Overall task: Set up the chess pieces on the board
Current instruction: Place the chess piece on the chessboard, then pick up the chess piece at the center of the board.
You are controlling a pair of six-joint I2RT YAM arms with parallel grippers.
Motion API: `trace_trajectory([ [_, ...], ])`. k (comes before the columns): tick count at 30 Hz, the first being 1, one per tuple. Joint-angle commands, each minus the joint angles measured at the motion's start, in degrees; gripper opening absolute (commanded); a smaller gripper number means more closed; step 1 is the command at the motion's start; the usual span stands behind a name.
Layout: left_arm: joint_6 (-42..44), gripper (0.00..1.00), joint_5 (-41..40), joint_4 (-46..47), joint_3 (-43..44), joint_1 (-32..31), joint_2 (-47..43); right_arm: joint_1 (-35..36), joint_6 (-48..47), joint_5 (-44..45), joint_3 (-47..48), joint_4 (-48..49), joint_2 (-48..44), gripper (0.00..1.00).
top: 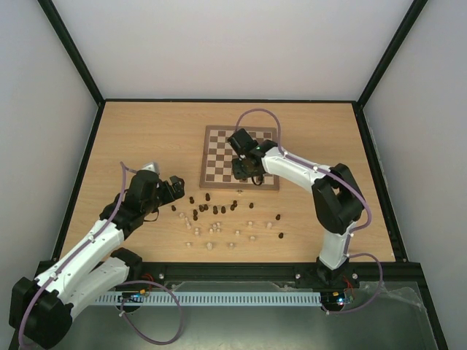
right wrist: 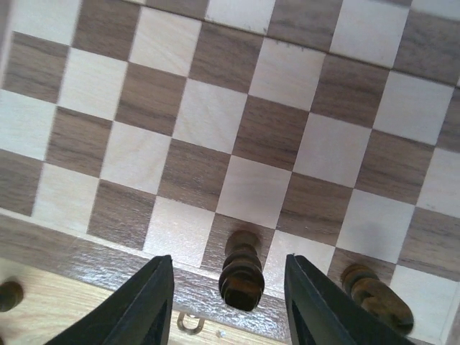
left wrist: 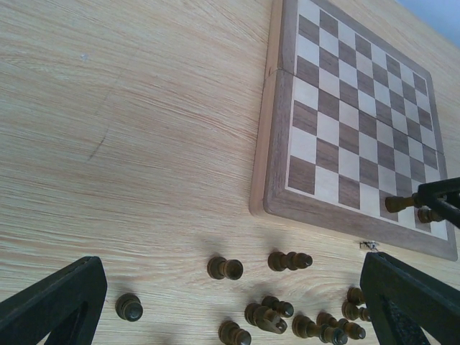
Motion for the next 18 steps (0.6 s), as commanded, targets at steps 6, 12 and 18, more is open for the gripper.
trace_trajectory([
  [6,0.5,1.00,-0.7,0.4,0.3,-0.2,0.7,2.2,-0.5,-2.4,0.6,-2.5,-8.5,0.55],
  [12,0.1,1.00,-1.4,-0.6,0.3,-0.1,-0.2,7.1,-0.9,-5.8,2.2,-2.9,-6.7,0.55],
  [18,-0.2,1.00,-1.9,-1.8,0.0,-0.2,-2.1,11.2,-1.2,-9.4,2.6,-2.1,-4.5,0.52],
])
